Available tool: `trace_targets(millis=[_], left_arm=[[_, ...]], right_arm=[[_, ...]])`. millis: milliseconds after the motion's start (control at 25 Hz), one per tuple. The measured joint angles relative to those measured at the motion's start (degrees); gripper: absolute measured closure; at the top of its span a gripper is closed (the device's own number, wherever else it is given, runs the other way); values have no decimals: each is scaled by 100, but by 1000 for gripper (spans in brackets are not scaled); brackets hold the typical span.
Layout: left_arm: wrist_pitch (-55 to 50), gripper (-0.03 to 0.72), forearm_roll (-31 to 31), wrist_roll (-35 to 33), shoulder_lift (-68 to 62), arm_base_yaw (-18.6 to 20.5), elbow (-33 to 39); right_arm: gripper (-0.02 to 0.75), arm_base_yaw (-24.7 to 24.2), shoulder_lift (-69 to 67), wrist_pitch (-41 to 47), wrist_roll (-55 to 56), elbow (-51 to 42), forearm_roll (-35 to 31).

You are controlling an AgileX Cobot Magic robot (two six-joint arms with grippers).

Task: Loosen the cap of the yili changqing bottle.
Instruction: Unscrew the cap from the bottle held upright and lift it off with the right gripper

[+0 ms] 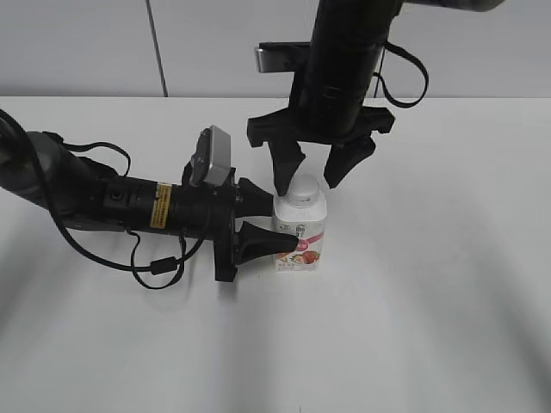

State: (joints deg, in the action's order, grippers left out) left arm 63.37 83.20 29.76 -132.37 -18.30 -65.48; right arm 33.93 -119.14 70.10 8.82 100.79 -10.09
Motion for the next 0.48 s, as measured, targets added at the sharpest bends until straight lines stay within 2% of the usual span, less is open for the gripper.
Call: trace_targets(millis=[480], left_arm=[[0, 302, 0, 0, 0, 0, 0]], right_arm=[[203, 0, -160, 0, 140, -6, -25]])
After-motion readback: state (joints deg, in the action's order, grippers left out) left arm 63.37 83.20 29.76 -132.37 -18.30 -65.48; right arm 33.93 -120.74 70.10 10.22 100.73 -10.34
